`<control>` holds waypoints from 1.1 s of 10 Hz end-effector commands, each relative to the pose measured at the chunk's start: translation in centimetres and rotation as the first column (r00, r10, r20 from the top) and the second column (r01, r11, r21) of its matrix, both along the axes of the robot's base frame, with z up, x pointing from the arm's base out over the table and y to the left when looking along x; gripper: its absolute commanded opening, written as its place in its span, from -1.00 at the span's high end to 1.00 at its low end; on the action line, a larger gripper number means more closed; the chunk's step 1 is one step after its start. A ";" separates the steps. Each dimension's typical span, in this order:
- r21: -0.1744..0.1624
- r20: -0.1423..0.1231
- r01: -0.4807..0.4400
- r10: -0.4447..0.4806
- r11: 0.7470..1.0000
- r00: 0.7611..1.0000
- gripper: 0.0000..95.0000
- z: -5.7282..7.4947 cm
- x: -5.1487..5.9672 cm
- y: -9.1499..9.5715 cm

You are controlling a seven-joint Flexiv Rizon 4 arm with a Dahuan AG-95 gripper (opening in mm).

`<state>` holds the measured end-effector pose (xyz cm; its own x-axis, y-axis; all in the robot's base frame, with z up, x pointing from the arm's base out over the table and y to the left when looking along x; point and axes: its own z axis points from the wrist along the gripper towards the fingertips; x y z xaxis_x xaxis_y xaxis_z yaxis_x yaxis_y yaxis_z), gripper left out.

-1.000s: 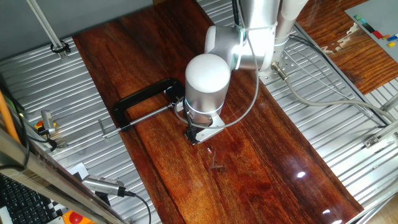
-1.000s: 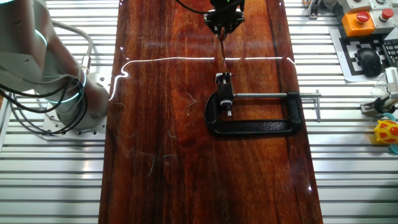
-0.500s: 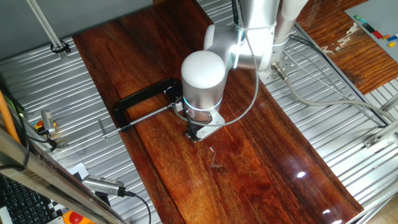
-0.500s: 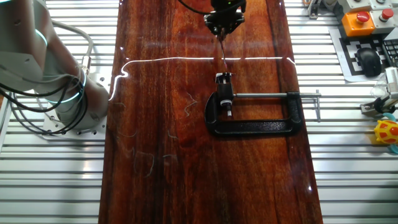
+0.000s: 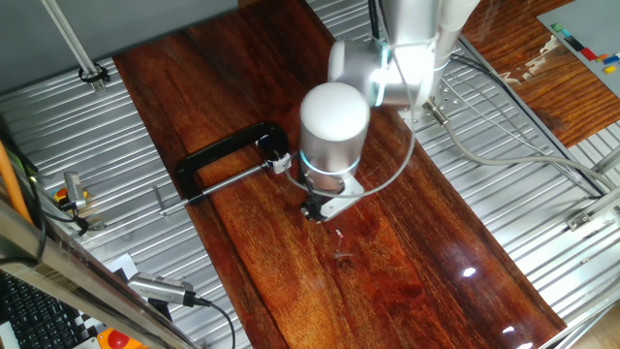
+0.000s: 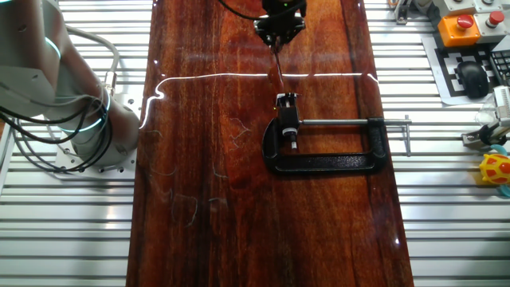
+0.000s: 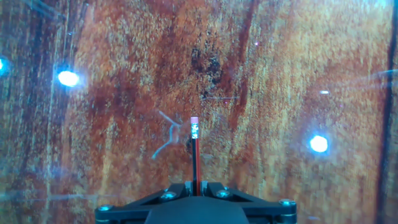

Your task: Insert the pencil into the pencil sharpener

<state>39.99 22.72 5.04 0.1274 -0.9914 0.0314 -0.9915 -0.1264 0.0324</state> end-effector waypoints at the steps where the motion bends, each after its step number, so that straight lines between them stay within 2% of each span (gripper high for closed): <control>1: -0.002 -0.003 -0.003 0.003 1.000 1.000 1.00 0.0 -0.1 0.2; 6: 0.004 0.001 0.025 -0.025 1.000 1.000 1.00 0.0 -0.1 0.2; 11: -0.004 0.013 0.005 -0.005 1.000 1.000 1.00 0.0 -0.1 0.2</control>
